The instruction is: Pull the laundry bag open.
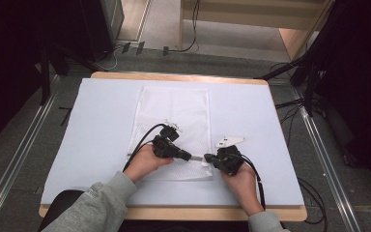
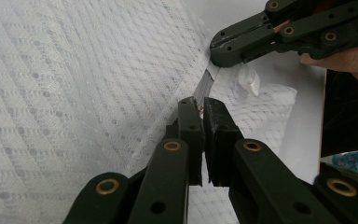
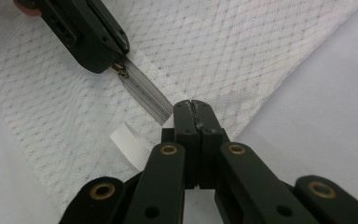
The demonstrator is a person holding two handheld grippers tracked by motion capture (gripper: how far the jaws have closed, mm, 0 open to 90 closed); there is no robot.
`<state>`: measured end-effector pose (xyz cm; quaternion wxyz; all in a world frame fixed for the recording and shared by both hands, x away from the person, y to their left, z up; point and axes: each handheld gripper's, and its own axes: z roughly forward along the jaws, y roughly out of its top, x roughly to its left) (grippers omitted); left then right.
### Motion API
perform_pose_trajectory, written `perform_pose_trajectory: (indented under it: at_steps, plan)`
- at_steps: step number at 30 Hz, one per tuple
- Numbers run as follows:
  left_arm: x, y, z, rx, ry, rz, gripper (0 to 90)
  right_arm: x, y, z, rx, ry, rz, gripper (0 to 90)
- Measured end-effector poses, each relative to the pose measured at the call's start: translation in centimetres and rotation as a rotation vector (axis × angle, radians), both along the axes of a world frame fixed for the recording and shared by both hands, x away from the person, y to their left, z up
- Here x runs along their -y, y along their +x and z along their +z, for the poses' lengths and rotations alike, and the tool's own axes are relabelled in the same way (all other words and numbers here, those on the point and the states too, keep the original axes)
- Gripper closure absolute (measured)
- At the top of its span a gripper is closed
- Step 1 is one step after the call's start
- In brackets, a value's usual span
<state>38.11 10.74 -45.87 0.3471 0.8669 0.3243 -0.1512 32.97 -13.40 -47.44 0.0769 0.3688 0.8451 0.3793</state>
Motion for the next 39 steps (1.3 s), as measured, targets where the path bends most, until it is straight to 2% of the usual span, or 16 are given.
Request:
perform_pose_trajectory:
  at_steps: [2, 5, 10, 20, 21, 39]
  plan:
    - [-0.2, 0.1, 0.0, -0.016, -0.007, 0.003, 87.8, 0.0, 0.0, 0.0, 0.001, 0.002, 0.001, 90.0]
    - [-0.6, 0.2, 0.1, -0.019, -0.009, 0.008, 87.8, 0.1, 0.0, 0.0, 0.0, 0.005, -0.001, 90.0]
    - [-0.6, 0.1, 0.2, -0.009, 0.004, -0.001, 87.8, 0.1, 0.0, 0.0, -0.001, 0.005, -0.001, 90.0]
    - [-1.3, 0.0, 0.5, -0.022, 0.001, 0.004, 87.8, 0.1, 0.0, -0.1, 0.001, 0.007, -0.001, 90.0]
    - [-1.4, 0.0, 0.6, -0.017, 0.012, -0.001, 87.8, 0.1, 0.0, -0.1, 0.004, 0.007, 0.0, 90.0]
    - [-2.7, 0.0, 1.0, -0.017, 0.011, 0.003, 87.8, 0.1, -0.1, -0.1, 0.002, 0.01, -0.004, 90.0]
